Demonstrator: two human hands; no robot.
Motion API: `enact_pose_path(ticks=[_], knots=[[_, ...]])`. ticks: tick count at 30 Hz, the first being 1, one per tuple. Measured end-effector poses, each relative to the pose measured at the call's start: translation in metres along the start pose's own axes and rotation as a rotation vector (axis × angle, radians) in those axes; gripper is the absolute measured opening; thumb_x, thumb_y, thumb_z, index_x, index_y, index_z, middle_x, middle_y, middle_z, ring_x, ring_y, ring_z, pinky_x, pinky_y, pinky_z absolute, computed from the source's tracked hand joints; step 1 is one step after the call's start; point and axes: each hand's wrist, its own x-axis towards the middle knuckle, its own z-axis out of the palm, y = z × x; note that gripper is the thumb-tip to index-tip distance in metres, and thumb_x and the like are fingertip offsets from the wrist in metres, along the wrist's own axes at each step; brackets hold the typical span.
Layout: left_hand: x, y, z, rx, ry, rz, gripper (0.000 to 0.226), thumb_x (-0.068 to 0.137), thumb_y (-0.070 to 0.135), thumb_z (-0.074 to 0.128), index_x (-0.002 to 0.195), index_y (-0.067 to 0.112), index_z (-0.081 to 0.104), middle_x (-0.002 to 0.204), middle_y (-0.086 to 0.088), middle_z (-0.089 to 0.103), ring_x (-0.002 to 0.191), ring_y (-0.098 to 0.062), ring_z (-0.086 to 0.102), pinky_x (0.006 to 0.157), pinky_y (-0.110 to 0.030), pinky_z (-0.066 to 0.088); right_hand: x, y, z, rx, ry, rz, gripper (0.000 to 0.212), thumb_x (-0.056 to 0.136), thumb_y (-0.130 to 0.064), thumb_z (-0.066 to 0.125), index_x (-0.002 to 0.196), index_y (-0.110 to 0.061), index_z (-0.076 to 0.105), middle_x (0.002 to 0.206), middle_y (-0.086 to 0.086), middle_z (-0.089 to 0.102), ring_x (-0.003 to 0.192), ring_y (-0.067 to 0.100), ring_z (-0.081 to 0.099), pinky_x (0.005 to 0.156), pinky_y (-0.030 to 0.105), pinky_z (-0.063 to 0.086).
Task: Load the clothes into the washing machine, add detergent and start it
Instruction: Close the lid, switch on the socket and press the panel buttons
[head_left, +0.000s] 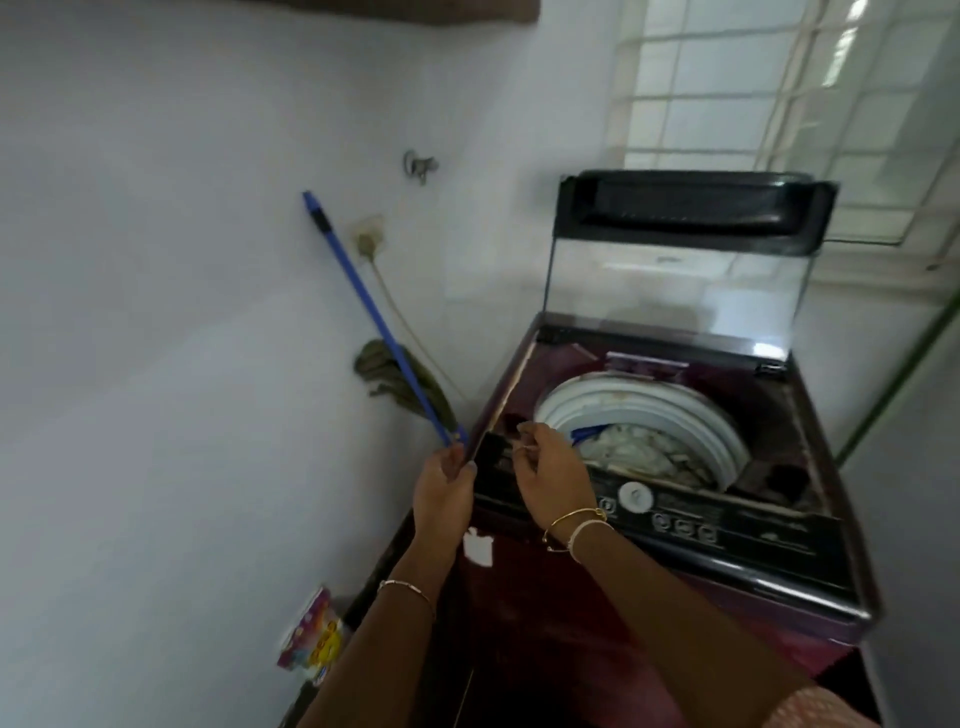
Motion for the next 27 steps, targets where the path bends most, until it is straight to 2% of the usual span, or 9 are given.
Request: enact_pose_path(ticks=[2,6,10,13,16,21,27], knots=[[0.004,0.02,0.028,-0.022,-0.043,0.041,0.022,0.089,0.014,0.06,0.109,0.021,0.058,0.112,-0.006,0.065,0.108,-0.023,0.06,0.1,-0.04,0.046,0.012,0.009,-0.032,-0.034,0.039,-0.001,0.03,0.091,-0.024,0.05,0.121,-0.018,0.055,0.117,0.002,0.06,0.106,0.019,0.058,0.092,0.04,0.049],[0.009,0.065,0.091,-0.073,-0.108,0.149,0.027,0.088,0.007,0.06,0.115,0.013,0.06,0.113,-0.004,0.064,0.107,-0.02,0.06,0.099,-0.032,0.045,0.037,0.034,-0.096,-0.116,0.106,-0.013,0.032,0.091,-0.027,0.049,0.121,-0.02,0.054,0.121,0.0,0.058,0.11,0.019,0.054,0.094,0.037,0.046],[0.012,0.1,0.149,-0.045,-0.177,0.232,0.033,0.084,0.013,0.062,0.117,0.015,0.059,0.118,-0.006,0.065,0.109,-0.022,0.06,0.1,-0.041,0.047,0.064,0.058,-0.156,-0.187,0.133,-0.043,0.032,0.091,-0.024,0.051,0.122,-0.015,0.054,0.123,0.003,0.056,0.114,0.02,0.052,0.096,0.03,0.04],[0.01,0.127,0.182,-0.032,-0.204,0.282,0.035,0.084,0.015,0.063,0.118,0.015,0.06,0.115,-0.003,0.067,0.108,-0.019,0.062,0.096,-0.031,0.046,0.084,0.068,-0.19,-0.224,0.16,-0.049,0.031,0.091,-0.023,0.052,0.12,-0.013,0.055,0.122,0.006,0.056,0.113,0.023,0.052,0.095,0.03,0.039],[0.015,0.152,0.204,-0.013,-0.213,0.33,0.034,0.089,0.012,0.061,0.123,0.013,0.057,0.116,-0.006,0.064,0.106,-0.018,0.059,0.088,-0.024,0.043,0.108,0.073,-0.215,-0.22,0.167,-0.044,0.032,0.09,-0.023,0.052,0.121,-0.015,0.055,0.124,0.007,0.054,0.114,0.025,0.051,0.096,0.036,0.043],[0.052,0.192,0.228,0.046,-0.253,0.436,0.038,0.092,0.015,0.056,0.13,0.017,0.051,0.133,-0.003,0.054,0.121,-0.018,0.05,0.101,-0.029,0.041,0.159,0.072,-0.238,-0.276,0.2,-0.049,0.038,0.09,-0.024,0.052,0.127,-0.017,0.051,0.132,0.007,0.049,0.121,0.026,0.047,0.1,0.037,0.041],[0.134,0.235,0.254,0.162,-0.256,0.579,0.039,0.092,0.018,0.059,0.13,0.018,0.052,0.134,-0.004,0.053,0.122,-0.02,0.049,0.089,-0.021,0.038,0.238,0.073,-0.251,-0.366,0.263,-0.043,0.039,0.088,-0.027,0.056,0.126,-0.016,0.052,0.131,0.007,0.05,0.12,0.025,0.048,0.099,0.037,0.043]])
